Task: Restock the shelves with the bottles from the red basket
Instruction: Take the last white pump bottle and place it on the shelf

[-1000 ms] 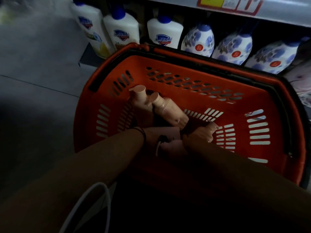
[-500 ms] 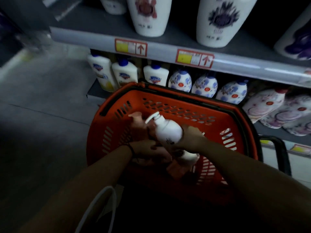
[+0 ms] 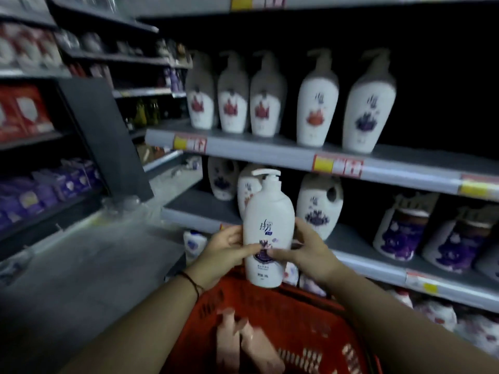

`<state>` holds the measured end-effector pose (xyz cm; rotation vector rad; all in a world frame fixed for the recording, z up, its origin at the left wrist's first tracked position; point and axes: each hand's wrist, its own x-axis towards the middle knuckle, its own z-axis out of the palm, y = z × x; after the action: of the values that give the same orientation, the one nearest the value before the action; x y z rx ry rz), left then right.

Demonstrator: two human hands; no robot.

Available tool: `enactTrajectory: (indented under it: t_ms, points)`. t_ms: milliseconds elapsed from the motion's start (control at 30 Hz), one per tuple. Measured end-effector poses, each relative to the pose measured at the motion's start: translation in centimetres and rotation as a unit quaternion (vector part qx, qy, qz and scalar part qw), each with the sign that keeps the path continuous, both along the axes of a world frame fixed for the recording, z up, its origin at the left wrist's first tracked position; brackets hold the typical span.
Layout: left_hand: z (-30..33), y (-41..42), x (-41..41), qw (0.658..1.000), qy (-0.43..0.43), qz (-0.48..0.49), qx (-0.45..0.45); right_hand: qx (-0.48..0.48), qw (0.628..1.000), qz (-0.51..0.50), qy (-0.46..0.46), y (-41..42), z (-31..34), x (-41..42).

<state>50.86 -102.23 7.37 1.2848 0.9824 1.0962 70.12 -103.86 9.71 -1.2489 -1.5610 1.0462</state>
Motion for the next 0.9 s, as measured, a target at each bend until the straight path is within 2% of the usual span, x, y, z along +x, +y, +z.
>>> enactTrajectory:
  t_ms: [133, 267, 400, 667, 900]
  points:
    - [6.4, 1.6, -0.1, 0.997, -0.010, 0.028, 0.065, 0.070, 0.997, 0.045, -0.008, 1.3, 5.9, 0.0]
    - [11.7, 4.0, 0.3, 0.991, -0.023, 0.083, 0.103, 0.100, 0.995, -0.018, -0.007, 4.0, 10.8, -0.8]
    - [15.4, 7.2, 0.7, 0.986, -0.012, 0.084, 0.144, 0.148, 0.988, -0.047, -0.022, 7.4, 14.2, -1.4]
    - [20.3, 16.7, 1.0, 0.967, -0.020, 0.100, 0.234, 0.212, 0.974, -0.071, 0.019, 16.3, 18.3, -1.8]
    - [18.8, 23.0, 1.1, 0.963, 0.018, 0.117, 0.244, 0.227, 0.969, -0.091, -0.035, 22.5, 17.1, -2.2]
